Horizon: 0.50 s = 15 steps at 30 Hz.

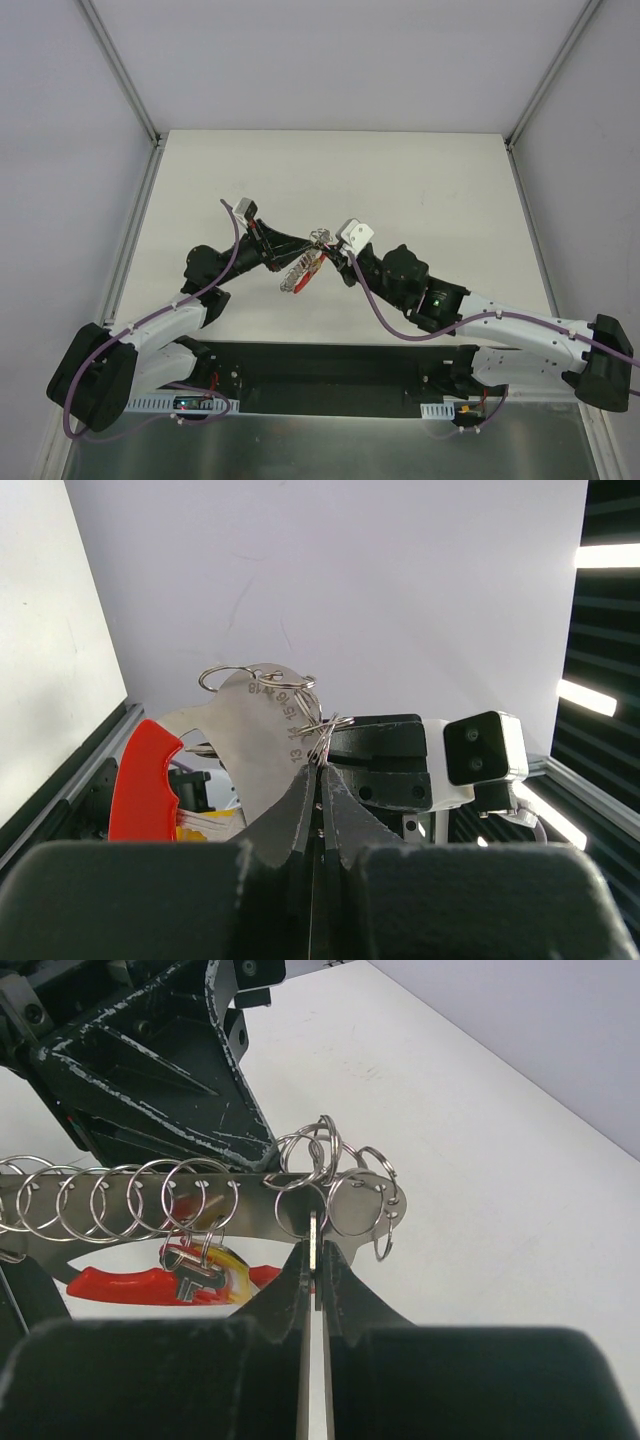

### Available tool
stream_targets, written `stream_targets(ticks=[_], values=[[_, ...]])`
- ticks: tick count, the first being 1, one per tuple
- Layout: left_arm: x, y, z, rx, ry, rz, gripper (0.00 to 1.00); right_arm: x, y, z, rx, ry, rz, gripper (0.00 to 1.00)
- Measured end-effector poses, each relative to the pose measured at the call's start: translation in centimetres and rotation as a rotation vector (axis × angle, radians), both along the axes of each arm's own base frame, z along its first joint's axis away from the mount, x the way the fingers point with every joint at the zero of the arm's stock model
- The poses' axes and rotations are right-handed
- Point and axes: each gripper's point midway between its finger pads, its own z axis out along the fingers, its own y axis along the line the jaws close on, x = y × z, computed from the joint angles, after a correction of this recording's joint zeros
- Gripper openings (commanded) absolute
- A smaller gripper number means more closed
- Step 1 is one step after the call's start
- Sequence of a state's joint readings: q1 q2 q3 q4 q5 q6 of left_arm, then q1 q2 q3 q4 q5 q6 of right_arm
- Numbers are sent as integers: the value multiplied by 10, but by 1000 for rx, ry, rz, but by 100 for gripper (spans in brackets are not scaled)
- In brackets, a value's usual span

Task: Remove the keys from the keyring
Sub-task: Adjust the key on the keyring.

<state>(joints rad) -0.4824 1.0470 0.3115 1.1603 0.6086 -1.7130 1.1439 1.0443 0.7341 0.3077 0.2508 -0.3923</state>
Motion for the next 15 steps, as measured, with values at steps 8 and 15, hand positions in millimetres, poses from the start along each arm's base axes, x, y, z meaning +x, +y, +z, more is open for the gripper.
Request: stream_targets(ticks=[8, 15], values=[[1, -1, 0, -2, -3, -1, 0, -5, 4, -3, -7, 9, 43, 1], [1, -1, 0, -5, -9, -1, 0, -12, 10, -6, -12, 18, 92, 1]])
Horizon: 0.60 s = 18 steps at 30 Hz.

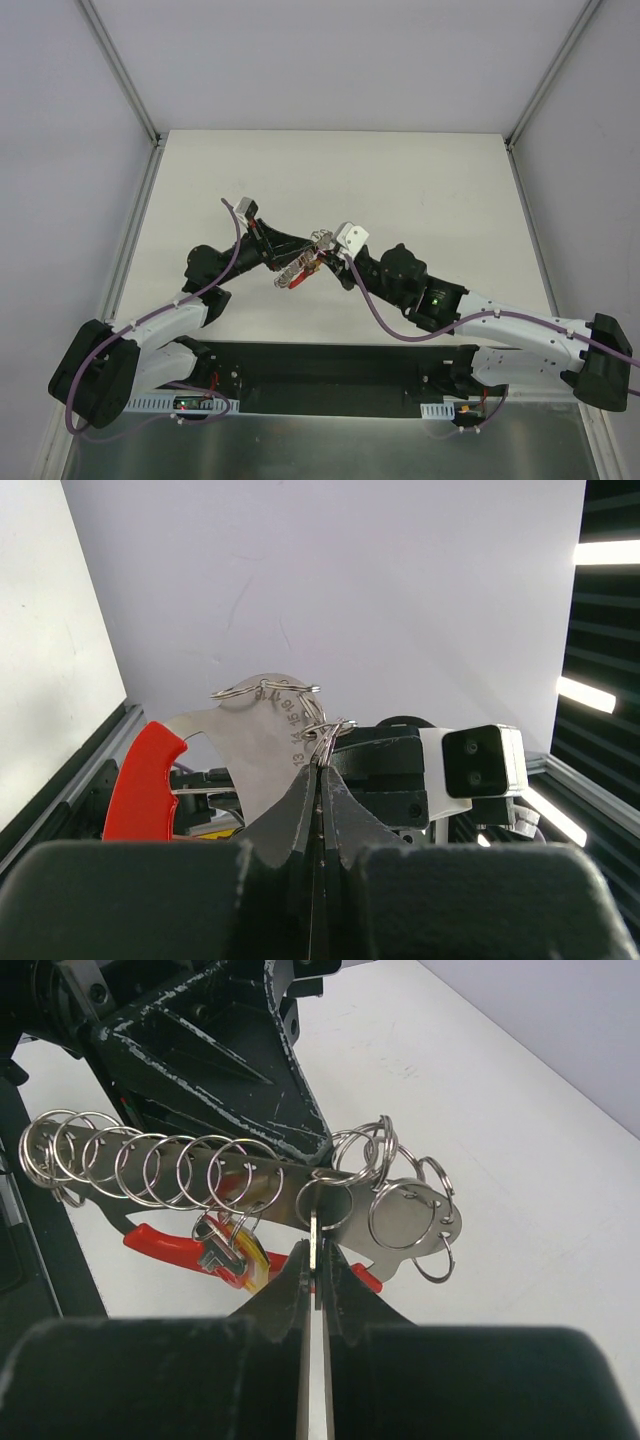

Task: Remove the keys from the keyring
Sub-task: Adjust the key on the keyring.

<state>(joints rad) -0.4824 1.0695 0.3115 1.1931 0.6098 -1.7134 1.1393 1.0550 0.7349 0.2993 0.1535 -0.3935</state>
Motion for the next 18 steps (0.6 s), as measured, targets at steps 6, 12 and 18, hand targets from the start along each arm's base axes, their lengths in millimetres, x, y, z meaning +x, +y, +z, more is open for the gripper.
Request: stream_targets(ticks=[6, 12, 18], values=[[0, -1, -2, 3, 3, -6, 0, -4, 1, -2, -11, 5, 20, 1], [-1, -1, 0, -2, -7, -9, 0, -8, 5, 2, -18, 2, 38, 1], [1, -2, -1, -5, -7, -10, 0, -8, 5, 2, -25, -1, 39, 1]])
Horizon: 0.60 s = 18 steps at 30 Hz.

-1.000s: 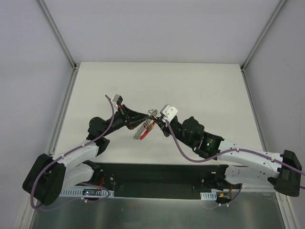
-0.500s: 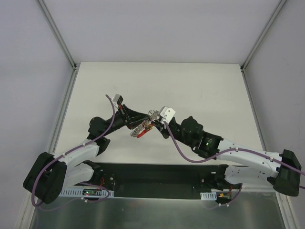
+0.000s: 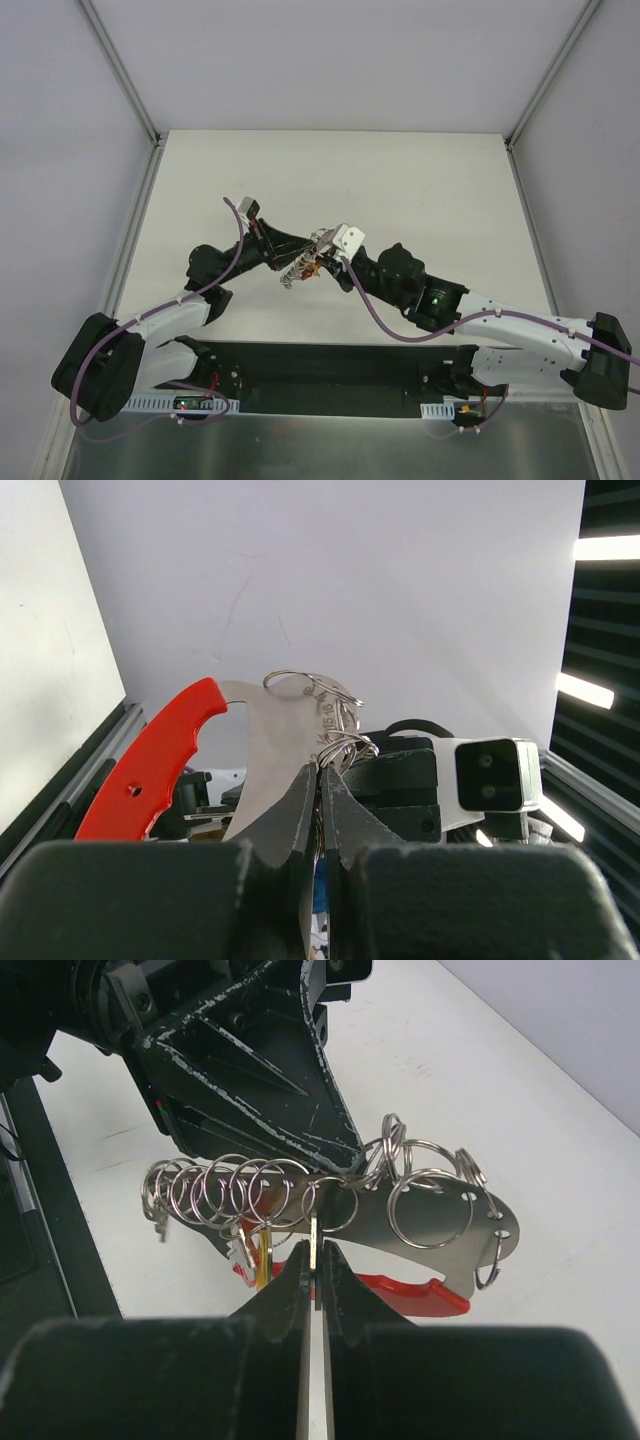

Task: Remove the keys from the keyring
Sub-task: Adjust the key on the keyring.

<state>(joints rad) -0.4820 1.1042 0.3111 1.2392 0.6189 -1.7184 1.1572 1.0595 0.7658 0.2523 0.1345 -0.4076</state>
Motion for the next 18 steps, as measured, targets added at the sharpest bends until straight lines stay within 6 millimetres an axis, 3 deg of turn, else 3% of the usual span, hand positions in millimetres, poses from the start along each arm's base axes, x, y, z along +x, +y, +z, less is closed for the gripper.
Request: stream_targets(ticks=[9, 18], values=[[3, -2, -14, 14, 44, -3, 0, 0, -3, 1, -2, -2, -6, 1], [3, -2, -16, 13, 58, -10, 0, -1, -4, 4, 5, -5, -5, 1]])
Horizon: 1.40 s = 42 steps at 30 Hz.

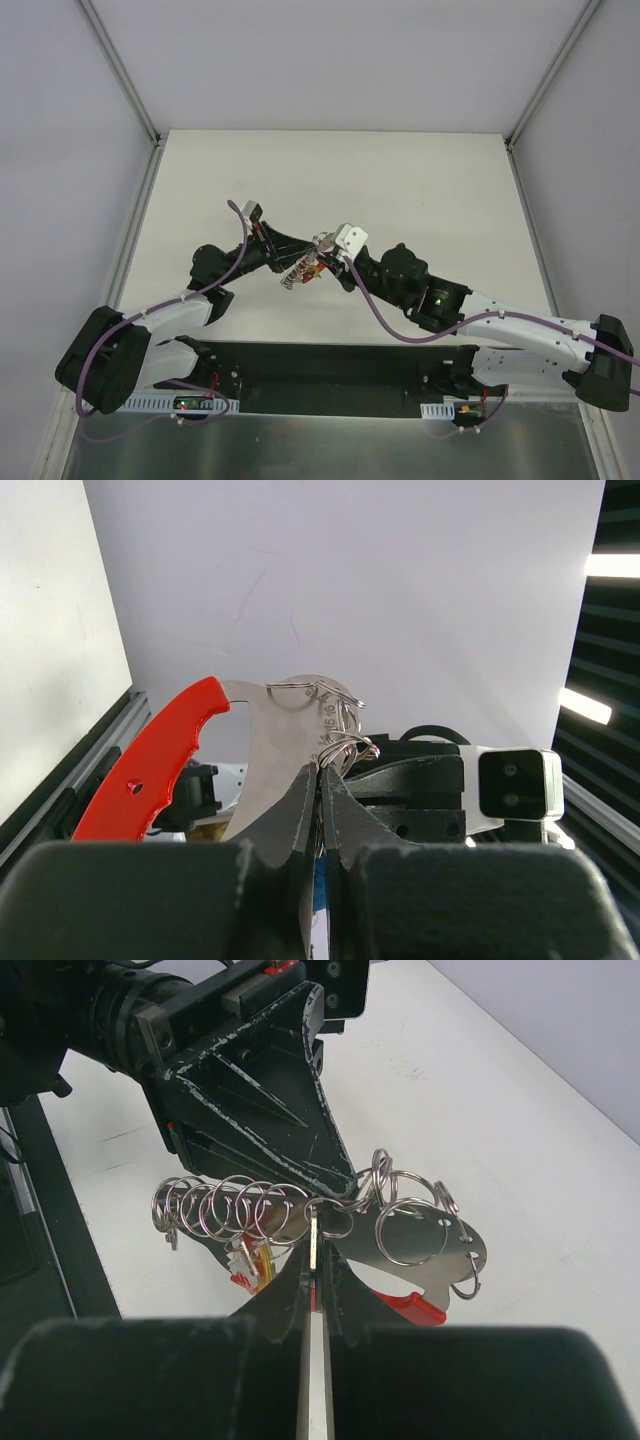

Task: Remove the keys from the keyring
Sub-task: Adjust the key on the keyring.

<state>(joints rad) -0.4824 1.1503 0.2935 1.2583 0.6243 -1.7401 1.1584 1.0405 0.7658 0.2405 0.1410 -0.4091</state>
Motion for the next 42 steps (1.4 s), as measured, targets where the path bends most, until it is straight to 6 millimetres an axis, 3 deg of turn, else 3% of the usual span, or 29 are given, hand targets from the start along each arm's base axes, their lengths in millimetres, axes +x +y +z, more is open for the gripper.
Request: stream_targets(ticks=[24, 29, 36, 42], values=[[1, -5, -16, 34, 26, -29, 0, -3, -3, -24, -75, 27, -2, 1], [-4, -6, -8, 91, -157, -18, 0, -6, -5, -21, -70, 31, 6, 1], [-17, 3, 17, 242, -516, 47, 0, -8, -15, 6, 32, 35, 2, 1], [-21, 4, 11, 351, -652, 36, 0, -11, -16, 7, 61, 61, 29, 1]])
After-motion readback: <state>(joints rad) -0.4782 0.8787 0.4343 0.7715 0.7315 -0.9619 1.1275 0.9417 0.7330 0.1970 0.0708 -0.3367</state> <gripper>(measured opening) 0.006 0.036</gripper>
